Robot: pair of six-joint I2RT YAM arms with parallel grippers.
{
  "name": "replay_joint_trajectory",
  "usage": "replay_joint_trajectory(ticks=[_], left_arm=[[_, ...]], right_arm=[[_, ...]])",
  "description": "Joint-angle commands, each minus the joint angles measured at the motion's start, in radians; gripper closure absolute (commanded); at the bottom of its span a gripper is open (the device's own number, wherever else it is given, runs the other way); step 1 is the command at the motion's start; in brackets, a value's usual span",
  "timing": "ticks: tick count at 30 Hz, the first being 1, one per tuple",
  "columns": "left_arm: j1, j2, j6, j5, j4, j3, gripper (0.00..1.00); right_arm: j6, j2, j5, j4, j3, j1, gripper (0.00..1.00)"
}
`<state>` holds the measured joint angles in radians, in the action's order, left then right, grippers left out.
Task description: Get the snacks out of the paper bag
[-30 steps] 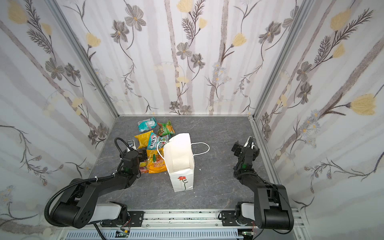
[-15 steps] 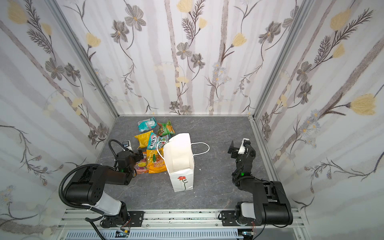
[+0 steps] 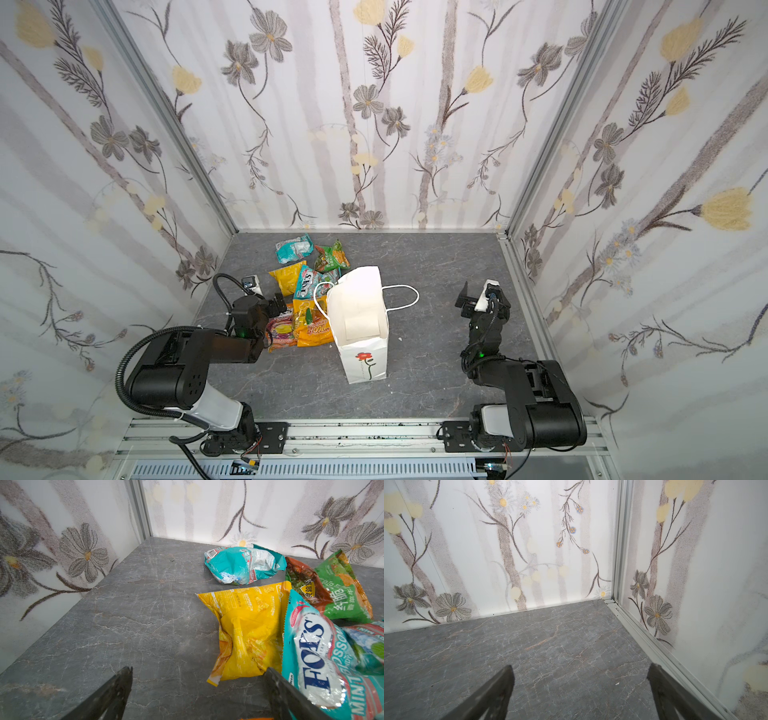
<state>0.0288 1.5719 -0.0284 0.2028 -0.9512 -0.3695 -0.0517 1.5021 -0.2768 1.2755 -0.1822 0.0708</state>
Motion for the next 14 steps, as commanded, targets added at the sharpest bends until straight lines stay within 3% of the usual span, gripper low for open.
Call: replay_joint_trajectory(ticks=[1,14], left_arm=[[0.000,0.000,-0.008,-0.003,0.000,-0.003,0.00],[-0.001,0.000,-0.008,-0.002,-0.001,-0.002,0.00]], right_arm=[[0.015,0.003,-0.025,0.066,-0.001,0.002,0.00],[0.024,0.001,-0.002,0.077,0.007,0.005,0.00]])
